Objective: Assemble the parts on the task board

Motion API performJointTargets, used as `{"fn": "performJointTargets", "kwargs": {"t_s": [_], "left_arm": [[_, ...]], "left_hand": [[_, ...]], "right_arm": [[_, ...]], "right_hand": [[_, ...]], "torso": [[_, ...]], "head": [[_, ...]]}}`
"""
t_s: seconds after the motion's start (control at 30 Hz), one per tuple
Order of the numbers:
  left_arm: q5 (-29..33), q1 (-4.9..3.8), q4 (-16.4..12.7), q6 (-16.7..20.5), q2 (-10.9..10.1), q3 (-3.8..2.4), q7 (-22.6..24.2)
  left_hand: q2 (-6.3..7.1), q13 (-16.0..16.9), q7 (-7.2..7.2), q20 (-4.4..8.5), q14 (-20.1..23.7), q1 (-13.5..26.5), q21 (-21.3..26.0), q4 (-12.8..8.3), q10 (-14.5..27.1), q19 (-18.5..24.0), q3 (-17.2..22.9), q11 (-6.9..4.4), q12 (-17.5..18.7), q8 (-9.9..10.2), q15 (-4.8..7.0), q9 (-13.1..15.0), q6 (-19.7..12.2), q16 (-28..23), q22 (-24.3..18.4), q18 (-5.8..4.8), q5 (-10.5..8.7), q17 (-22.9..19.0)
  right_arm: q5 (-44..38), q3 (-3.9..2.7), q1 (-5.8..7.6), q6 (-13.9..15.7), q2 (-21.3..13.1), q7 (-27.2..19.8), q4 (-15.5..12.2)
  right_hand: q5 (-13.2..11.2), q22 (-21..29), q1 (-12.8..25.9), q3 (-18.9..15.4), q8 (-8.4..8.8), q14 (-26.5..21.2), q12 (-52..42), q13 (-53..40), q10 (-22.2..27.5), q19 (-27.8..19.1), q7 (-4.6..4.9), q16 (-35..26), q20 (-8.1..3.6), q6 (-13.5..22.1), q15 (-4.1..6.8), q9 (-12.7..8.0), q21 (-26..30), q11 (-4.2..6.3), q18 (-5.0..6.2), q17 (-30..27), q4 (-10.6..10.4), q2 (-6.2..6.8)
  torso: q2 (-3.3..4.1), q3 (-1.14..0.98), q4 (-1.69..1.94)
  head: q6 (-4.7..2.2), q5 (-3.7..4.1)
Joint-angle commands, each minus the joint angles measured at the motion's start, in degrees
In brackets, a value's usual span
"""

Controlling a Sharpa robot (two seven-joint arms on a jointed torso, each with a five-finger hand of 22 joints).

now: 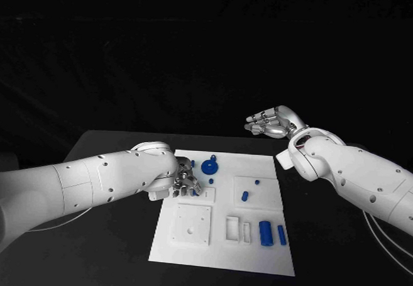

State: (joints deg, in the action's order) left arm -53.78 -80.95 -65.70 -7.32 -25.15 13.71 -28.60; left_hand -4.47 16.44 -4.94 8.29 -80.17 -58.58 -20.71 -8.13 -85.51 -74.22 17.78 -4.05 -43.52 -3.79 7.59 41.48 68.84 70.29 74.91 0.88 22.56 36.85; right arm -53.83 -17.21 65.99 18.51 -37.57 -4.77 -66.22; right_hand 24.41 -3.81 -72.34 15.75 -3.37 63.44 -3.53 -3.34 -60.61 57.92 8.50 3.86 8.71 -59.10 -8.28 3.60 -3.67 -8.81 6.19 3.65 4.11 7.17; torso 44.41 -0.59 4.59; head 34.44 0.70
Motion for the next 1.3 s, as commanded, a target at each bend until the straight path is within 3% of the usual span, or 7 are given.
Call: {"fn": "performJointTargets", "kwargs": {"t_s": [0.03,0.6,1.3], "left_arm": [[-0.53,0.20,0.15,-0.94,0.11,0.07,0.12],[0.45,0.18,1.76,-1.79,0.69,0.05,0.52],[4.47,0.09,5.33,-9.60,2.54,0.01,-0.22]], "left_hand": [[-1.32,-0.05,9.10,0.04,0.14,-0.50,0.33,0.05,-1.22,-0.32,0.34,-1.98,-0.13,-0.36,0.47,27.04,12.73,-0.09,1.05,-0.57,0.11,-0.07],[-1.28,-0.07,9.11,0.04,0.12,-0.67,0.37,-0.02,-1.23,-0.35,0.29,-2.00,-0.18,-0.38,0.48,27.15,12.71,-0.04,1.07,-0.57,-0.07,-0.01],[-0.97,-0.02,9.06,0.02,0.25,-1.46,0.29,-1.07,-1.22,-0.13,0.31,-1.95,-0.31,-0.36,0.40,27.23,12.68,0.22,1.12,-0.64,0.21,0.36]], "right_arm": [[-0.18,-0.03,-0.05,-0.89,0.12,-0.17,0.06],[-0.18,-0.03,-0.49,-1.05,0.53,-0.18,0.38],[-0.18,-0.03,-0.55,-1.39,0.96,-0.04,0.67]], "right_hand": [[0.09,0.07,-0.56,-0.33,-0.15,-0.32,0.17,0.05,0.35,-0.20,0.07,-0.24,0.02,0.53,-0.05,-0.07,-0.30,0.11,0.93,-0.07,0.06,-0.13],[0.09,0.07,-0.60,-0.45,-0.15,-0.36,0.18,0.05,0.39,-0.26,0.06,-0.24,0.04,0.51,-0.06,-0.07,-0.29,0.10,0.92,-0.07,-0.02,-0.21],[0.10,0.07,-0.54,-0.54,-0.15,-0.40,0.17,0.05,0.41,-0.30,0.04,-0.25,0.06,0.56,-0.08,-0.07,-0.28,0.08,0.92,-0.07,-0.08,-0.22]], "torso": [[0.03,-0.02,0.08],[0.06,-0.10,-0.07],[0.01,-0.09,-0.03]], "head": [[0.05,0.04],[0.09,-0.01],[0.04,0.23]]}}
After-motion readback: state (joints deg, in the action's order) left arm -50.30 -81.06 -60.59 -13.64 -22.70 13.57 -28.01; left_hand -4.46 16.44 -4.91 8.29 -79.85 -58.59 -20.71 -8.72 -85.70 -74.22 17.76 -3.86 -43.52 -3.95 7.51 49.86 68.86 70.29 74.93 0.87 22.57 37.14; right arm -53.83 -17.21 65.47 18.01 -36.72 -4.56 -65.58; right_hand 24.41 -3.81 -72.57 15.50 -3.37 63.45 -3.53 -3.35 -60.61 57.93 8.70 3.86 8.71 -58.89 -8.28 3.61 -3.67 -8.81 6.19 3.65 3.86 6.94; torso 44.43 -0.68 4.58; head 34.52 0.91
